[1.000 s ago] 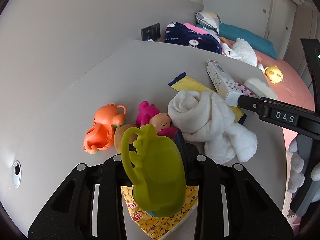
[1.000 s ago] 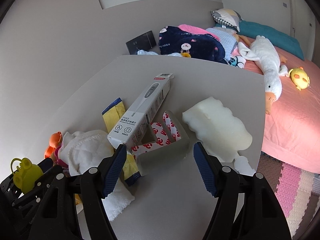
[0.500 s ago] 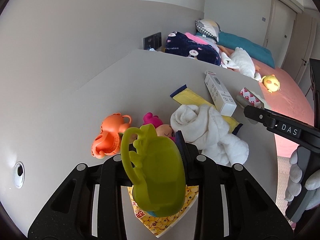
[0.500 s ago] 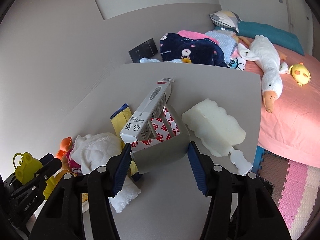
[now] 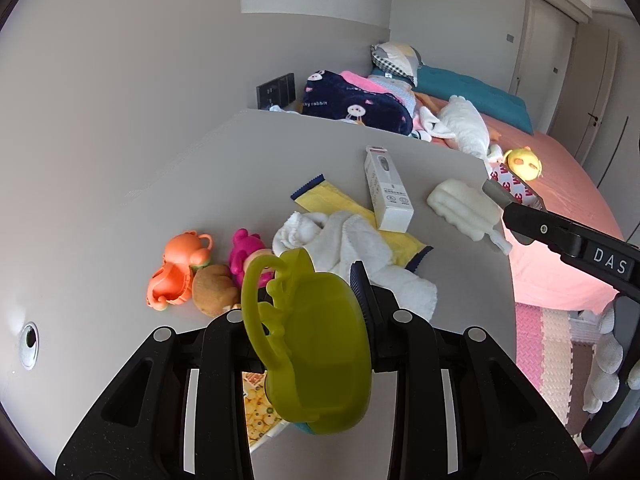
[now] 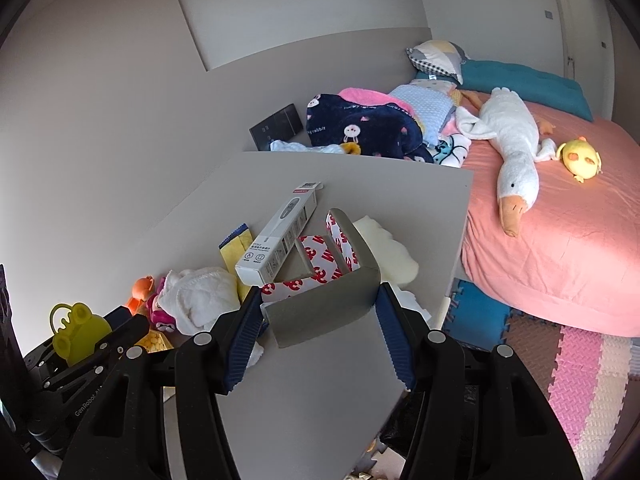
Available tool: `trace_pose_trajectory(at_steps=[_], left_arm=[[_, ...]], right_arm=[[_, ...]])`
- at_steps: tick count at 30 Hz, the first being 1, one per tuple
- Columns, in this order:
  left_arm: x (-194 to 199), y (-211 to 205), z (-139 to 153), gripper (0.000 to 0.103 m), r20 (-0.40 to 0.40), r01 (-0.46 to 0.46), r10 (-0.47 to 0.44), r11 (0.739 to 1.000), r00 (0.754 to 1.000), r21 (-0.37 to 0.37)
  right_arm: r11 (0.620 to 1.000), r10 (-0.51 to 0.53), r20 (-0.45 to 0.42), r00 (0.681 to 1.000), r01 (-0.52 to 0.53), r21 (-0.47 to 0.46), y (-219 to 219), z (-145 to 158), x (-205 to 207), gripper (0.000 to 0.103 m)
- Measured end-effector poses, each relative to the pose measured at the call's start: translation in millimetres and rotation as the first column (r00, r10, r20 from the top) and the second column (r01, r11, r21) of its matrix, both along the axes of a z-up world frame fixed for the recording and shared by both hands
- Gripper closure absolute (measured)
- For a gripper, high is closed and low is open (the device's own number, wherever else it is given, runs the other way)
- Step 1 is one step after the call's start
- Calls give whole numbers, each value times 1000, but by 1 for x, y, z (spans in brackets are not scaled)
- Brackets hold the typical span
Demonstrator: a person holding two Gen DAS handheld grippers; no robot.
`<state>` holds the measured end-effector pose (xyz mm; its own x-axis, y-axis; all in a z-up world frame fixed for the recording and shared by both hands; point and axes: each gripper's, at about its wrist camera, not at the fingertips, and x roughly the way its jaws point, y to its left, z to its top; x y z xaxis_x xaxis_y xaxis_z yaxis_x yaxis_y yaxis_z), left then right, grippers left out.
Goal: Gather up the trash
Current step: 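Carry both held items over the black bin and open both tools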
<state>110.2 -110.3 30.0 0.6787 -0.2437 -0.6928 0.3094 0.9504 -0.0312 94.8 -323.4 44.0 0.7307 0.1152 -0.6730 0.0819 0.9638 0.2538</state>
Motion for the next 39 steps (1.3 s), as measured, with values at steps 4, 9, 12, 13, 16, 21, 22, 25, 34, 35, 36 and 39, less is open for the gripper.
trace_pose_trajectory(at_steps=[4,9,12,13,16,21,22,25,34,35,36,39], left_arm=[[-7,-19,3,71,0,23,-23,1000,1000,-11],[-15,-41,5,71,-2,55,-55,998,998,-15],[-18,-53,7,71,-4,75,-75,997,997,-17],[-19,-57,7,71,-5,82,-82,996,997,-18],[-23,-69,7,71,-9,101,-101,995,995,-20],[-28,-86,7,71,-8,132,-132,991,991,-23],[-29,-90,8,71,-9,137,-137,990,990,-23],[-34,-102,8,71,-9,159,-159,987,987,-22],[-47,-140,5,71,-25,228,-228,974,973,-10],[-50,-145,5,71,-26,233,-234,972,972,-7],[-50,-150,4,71,-28,241,-241,970,970,-6],[-55,-163,3,71,-32,266,-266,964,963,-2]], right_arm=[[1000,-10,-1,1000,10,-8,-14,3,-13,44],[999,-29,6,1000,29,-13,-30,8,-28,44],[999,-39,9,999,40,-18,-38,10,-37,44],[999,-42,10,999,42,-19,-42,10,-40,44],[998,-52,9,999,52,-24,-48,11,-48,44],[997,-70,6,998,70,-26,-60,11,-59,44],[997,-74,5,997,74,-28,-62,11,-61,44],[996,-89,5,996,89,-30,-69,11,-68,44],[990,-138,4,990,138,-40,-96,12,-88,44],[989,-144,3,990,144,-41,-100,12,-90,44],[988,-150,2,989,150,-42,-103,12,-91,44],[985,-169,0,986,169,-43,-113,12,-97,44]])
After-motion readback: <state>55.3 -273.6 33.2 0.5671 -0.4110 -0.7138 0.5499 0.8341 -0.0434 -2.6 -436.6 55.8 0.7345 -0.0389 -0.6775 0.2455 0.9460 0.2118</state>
